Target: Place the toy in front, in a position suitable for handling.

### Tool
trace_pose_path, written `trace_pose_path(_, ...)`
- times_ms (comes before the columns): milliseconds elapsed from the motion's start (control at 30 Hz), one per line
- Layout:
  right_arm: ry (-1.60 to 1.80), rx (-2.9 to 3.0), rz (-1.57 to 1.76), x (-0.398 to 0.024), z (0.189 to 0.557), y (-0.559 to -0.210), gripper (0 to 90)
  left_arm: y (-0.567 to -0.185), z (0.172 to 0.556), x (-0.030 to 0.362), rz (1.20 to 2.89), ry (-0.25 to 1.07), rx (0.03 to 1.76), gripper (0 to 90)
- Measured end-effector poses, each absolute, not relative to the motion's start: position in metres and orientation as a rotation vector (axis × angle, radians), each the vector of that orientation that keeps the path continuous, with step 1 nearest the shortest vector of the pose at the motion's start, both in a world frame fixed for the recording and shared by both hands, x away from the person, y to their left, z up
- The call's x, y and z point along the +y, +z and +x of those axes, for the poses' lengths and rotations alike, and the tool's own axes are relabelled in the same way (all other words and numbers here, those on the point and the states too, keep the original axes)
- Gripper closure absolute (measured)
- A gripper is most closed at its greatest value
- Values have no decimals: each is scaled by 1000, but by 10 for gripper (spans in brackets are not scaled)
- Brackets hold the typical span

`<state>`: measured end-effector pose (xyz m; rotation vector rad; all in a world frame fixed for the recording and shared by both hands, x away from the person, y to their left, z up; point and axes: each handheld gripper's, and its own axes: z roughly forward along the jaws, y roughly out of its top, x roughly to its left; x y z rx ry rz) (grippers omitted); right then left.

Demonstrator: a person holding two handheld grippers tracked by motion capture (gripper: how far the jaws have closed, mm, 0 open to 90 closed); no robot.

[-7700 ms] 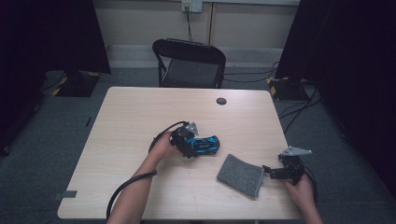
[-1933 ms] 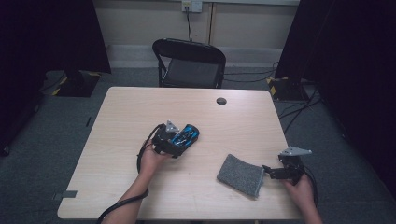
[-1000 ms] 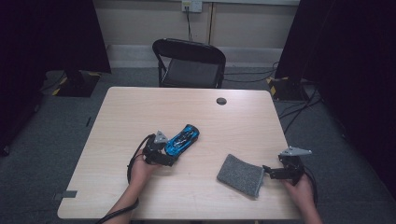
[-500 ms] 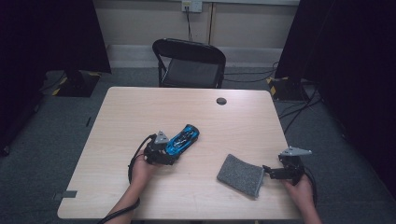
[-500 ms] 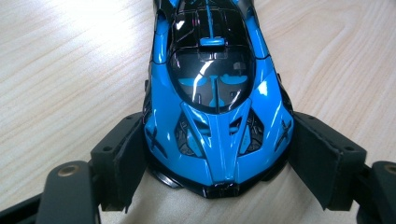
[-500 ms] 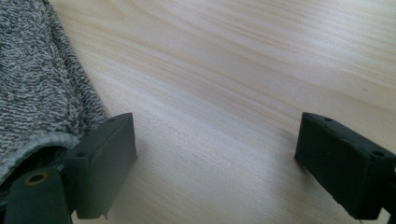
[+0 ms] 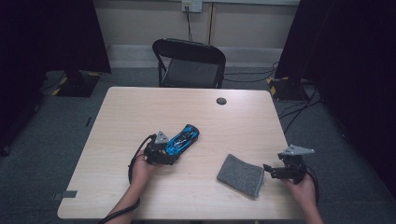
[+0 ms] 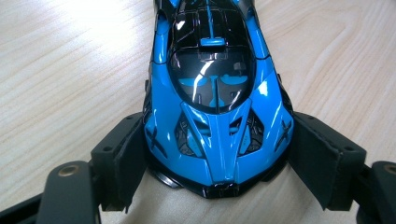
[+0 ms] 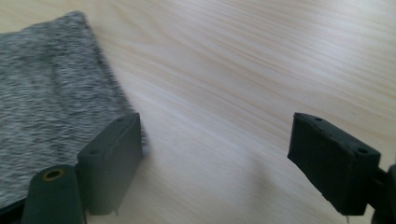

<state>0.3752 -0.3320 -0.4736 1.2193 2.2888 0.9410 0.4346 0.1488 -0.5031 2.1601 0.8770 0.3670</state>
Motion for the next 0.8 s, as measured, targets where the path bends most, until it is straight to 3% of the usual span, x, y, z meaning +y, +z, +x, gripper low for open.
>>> trace_pose_path(500, 1025, 2511, 1026, -275, 363, -451, 137, -503, 435, 149, 2160, 367, 877, 235)
trace_pose_path(800, 1013, 2572, 965, -258, 362, -456, 133, -503, 435, 149, 2160, 367, 877, 235)
